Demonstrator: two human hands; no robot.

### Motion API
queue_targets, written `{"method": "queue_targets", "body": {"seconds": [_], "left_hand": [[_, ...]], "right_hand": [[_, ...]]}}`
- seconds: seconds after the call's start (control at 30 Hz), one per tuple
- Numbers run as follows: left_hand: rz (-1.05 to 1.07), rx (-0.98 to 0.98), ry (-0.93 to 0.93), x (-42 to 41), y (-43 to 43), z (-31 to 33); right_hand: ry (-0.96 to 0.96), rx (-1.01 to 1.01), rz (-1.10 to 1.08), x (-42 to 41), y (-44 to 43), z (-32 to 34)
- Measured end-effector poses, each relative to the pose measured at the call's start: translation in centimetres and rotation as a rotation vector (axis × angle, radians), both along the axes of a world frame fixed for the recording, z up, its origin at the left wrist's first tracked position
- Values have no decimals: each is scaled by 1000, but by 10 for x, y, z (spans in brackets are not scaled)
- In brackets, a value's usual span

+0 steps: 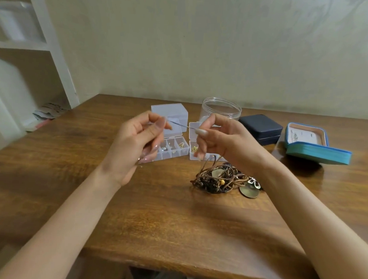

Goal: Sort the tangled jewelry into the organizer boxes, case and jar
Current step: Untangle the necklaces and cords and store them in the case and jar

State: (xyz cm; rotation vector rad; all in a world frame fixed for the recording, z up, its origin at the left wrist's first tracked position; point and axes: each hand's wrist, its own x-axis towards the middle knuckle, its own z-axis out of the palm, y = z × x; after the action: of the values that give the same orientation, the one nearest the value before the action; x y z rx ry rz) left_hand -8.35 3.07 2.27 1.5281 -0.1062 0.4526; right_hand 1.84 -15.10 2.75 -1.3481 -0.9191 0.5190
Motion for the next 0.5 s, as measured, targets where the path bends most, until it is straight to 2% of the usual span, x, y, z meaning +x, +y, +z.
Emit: {"method": "queue_targets", "body": {"seconds": [0.13, 0.23, 0.33, 0.5], "left_hand": [[52, -226, -277, 0, 7, 16], [265, -364, -443, -2, 18, 30], [497, -376, -548, -7, 28, 34], [735, -348, -557, -10, 32, 24]], "right_hand": [[-19, -25, -26, 3, -2, 3], [-141, -150, -57, 8, -5, 0], [-180, -254, -92, 9, -4, -5], [-145, -219, -136, 13, -5, -3]]}}
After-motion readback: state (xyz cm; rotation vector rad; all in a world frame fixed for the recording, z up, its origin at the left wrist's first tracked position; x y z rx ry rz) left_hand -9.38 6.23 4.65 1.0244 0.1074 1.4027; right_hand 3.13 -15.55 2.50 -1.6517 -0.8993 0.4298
